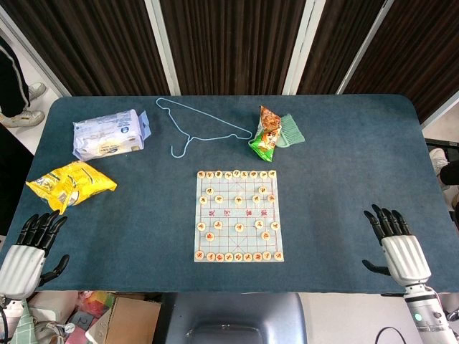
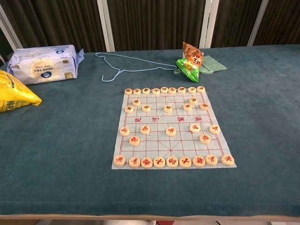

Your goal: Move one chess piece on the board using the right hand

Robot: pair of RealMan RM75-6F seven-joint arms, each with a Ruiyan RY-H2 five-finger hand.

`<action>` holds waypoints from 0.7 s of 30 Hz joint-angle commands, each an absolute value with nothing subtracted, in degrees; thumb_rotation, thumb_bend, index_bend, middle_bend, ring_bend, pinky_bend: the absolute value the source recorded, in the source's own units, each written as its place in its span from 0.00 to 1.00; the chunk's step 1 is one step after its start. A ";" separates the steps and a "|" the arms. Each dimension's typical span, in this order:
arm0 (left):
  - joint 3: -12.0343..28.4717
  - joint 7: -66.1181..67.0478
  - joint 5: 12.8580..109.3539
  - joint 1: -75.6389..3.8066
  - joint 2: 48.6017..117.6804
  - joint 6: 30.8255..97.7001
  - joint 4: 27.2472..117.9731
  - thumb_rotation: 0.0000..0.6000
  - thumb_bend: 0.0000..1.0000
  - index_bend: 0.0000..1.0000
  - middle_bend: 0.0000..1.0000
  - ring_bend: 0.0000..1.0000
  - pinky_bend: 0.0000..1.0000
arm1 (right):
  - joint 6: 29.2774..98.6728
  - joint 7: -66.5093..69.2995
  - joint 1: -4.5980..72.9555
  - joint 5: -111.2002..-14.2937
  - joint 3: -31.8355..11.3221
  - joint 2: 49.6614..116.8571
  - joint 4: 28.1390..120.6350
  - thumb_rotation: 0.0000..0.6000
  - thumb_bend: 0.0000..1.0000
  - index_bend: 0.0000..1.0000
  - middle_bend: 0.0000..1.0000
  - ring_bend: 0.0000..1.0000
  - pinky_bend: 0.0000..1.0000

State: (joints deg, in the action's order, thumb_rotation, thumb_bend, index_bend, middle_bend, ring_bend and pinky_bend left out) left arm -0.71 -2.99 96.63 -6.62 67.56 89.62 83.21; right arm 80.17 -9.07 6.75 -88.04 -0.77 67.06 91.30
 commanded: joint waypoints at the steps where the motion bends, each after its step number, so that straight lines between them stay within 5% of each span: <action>1: -1.03 -3.52 96.68 -6.76 67.19 89.15 83.58 1.00 0.36 0.00 0.00 0.00 0.02 | 79.89 -9.32 7.15 -88.40 -0.81 67.42 91.00 1.00 0.15 0.00 0.00 0.00 0.00; 6: -0.93 -4.27 96.51 -7.02 66.98 89.03 83.63 1.00 0.36 0.00 0.00 0.00 0.02 | 76.03 -9.50 11.54 -92.31 -1.11 67.94 89.62 1.00 0.15 0.01 0.00 0.00 0.00; 14: -1.02 -3.90 96.50 -7.26 67.29 88.75 83.58 1.00 0.35 0.00 0.00 0.00 0.02 | 61.29 -11.38 25.30 -96.95 -3.54 69.54 87.75 1.00 0.21 0.25 0.00 0.00 0.00; 21: -0.96 -3.33 96.10 -7.31 67.50 88.57 83.51 1.00 0.35 0.00 0.00 0.00 0.02 | 55.54 -15.25 32.74 -101.21 -3.51 75.14 85.92 1.00 0.28 0.41 0.00 0.00 0.00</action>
